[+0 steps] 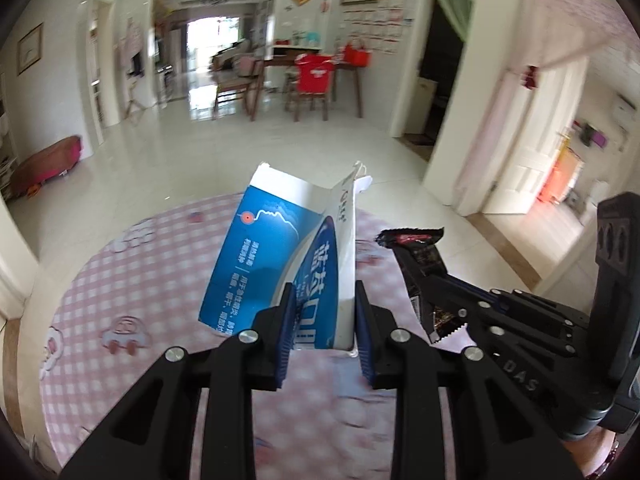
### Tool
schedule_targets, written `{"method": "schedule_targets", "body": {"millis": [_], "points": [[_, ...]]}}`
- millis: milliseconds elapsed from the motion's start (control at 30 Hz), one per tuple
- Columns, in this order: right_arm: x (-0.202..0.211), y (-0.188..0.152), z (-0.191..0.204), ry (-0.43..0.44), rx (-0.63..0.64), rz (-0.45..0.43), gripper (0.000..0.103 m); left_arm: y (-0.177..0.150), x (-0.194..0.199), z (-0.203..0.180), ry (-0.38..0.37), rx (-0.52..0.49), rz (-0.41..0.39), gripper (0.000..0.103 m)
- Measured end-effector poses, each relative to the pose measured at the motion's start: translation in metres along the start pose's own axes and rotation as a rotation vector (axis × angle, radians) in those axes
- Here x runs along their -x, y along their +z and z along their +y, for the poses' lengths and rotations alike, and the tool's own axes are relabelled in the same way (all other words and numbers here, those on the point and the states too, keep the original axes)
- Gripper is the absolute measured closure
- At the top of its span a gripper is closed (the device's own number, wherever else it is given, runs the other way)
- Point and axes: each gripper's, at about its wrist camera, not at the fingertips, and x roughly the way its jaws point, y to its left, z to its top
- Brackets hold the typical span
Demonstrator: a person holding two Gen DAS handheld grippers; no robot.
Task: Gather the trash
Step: 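Carry the box and snack bag over the bucket and open both tools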
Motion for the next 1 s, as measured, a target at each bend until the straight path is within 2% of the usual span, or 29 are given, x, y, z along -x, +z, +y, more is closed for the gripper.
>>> {"method": "schedule_targets", "body": {"millis": [133,233,433,533,700,867,1000], "points": [[0.065,-0.021,-0.037,-0.031,-0.066,-0.083,0.096,-0.009,0.013,-0.06,-0.072,-0.065,-0.006,0.076],[0.117,-0.045,-0.072,-0.086,-0.116,-0.148,0.096,-0.018,0.018,-0.108,-0.132,-0.126,0.002,0.076],[0.197,-0.097,-0.135,-0.177,-0.246,-0.244,0.096,-0.046,0.015,-0.206,-0.242,-0.251,0.052,0.076],[0.224,-0.122,-0.159,-0.218,-0.3,-0.268,0.096,-0.065,0.007,-0.251,-0.292,-0.314,0.086,0.076],[0.261,-0.158,-0.201,-0.288,-0.387,-0.307,0.096,-0.092,-0.014,-0.306,-0.366,-0.377,0.162,0.076],[0.285,-0.186,-0.237,-0.334,-0.458,-0.335,0.096,-0.11,-0.036,-0.344,-0.391,-0.42,0.219,0.076],[0.295,-0.199,-0.254,-0.371,-0.496,-0.366,0.096,-0.111,-0.053,-0.357,-0.399,-0.435,0.246,0.075]]}}
